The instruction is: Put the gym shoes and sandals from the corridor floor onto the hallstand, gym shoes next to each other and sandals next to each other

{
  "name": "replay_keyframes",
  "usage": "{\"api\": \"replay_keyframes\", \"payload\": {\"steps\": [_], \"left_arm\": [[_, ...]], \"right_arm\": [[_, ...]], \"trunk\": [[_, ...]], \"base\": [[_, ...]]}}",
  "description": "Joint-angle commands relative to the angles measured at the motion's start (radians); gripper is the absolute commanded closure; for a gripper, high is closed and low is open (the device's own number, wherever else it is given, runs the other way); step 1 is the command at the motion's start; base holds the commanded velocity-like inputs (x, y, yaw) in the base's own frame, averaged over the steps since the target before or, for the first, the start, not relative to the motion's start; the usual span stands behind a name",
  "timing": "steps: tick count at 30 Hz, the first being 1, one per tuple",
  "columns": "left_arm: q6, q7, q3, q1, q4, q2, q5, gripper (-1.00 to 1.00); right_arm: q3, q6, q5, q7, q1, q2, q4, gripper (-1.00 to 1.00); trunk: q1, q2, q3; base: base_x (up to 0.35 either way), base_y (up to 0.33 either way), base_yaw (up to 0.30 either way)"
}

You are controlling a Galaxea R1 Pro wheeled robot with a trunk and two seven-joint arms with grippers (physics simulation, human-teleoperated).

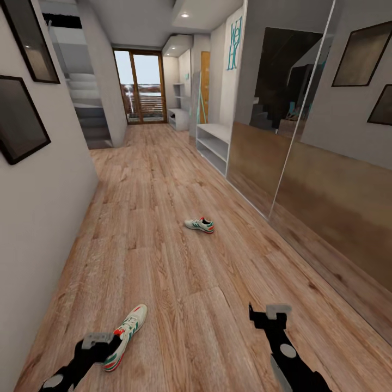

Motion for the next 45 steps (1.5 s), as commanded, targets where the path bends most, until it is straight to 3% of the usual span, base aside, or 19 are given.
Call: {"api": "replay_keyframes", "payload": {"steps": [1,8,13,32,45], "left_arm": [[0.012,-0.006,0.008,-0.009,-0.001,0.001,-0.020,-1.00],[0.067,-0.006,0.009,-0.047,-0.006,0.002,-0.102,-1.00],[0.072,-0.006,0.008,-0.055,-0.006,0.000,-0.130,-1.00],[0.056,-0.006,0.011,-0.045,-0.008,-0.001,-0.138,-1.00],[0.052,-0.006,0.011,-0.044,-0.008,-0.001,-0.139,-1.00]], "right_arm": [[0.001,0.023,0.003,-0.005,0.000,0.000,-0.024,-1.00],[0.001,0.190,-0.001,-0.005,-0.002,0.000,-0.160,-1.00],[0.001,0.252,-0.002,-0.005,-0.003,0.000,-0.214,-1.00],[0.006,0.283,0.000,-0.005,-0.002,0.000,-0.238,-1.00],[0.003,0.283,-0.003,-0.007,-0.002,0.001,-0.249,-1.00]], "trunk": [[0.000,0.000,-0.001],[0.000,0.000,-0.001],[0.000,0.000,-0.001],[0.000,0.000,-0.001],[0.000,0.000,-0.001]], "base": [[0.000,0.000,0.000],[0.000,0.000,0.000],[0.000,0.000,0.000],[0.000,0.007,-0.015],[0.000,0.194,-0.121]]}}
